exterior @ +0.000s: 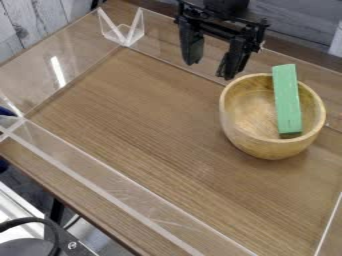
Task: Put the green block in the brown bowl
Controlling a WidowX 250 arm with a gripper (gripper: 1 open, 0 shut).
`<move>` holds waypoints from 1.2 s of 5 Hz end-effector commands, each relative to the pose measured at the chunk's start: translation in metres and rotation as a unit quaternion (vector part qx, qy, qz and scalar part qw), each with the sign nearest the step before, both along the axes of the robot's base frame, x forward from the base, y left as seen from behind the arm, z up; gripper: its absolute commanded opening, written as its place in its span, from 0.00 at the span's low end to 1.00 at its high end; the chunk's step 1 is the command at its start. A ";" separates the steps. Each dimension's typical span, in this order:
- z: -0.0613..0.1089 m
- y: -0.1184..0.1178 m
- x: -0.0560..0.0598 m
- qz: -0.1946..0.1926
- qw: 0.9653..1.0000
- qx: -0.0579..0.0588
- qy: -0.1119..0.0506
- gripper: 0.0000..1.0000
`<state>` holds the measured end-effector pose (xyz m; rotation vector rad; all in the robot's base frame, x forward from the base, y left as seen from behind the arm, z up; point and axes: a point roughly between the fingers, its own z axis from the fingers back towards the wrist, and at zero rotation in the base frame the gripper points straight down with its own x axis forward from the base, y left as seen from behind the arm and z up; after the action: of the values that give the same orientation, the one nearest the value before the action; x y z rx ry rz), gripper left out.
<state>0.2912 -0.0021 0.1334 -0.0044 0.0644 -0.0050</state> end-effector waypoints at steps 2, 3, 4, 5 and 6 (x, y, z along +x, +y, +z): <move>-0.004 -0.007 -0.007 -0.029 0.999 -0.028 -0.007 1.00; 0.019 -0.003 -0.006 -0.046 0.997 -0.039 -0.039 1.00; 0.050 0.008 -0.004 -0.046 0.996 -0.032 -0.075 1.00; 0.049 0.019 0.002 -0.038 0.994 -0.038 -0.092 1.00; 0.040 0.013 -0.013 -0.049 0.994 -0.028 -0.091 0.00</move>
<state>0.2760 0.0119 0.1554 -0.0710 -0.0521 -0.0940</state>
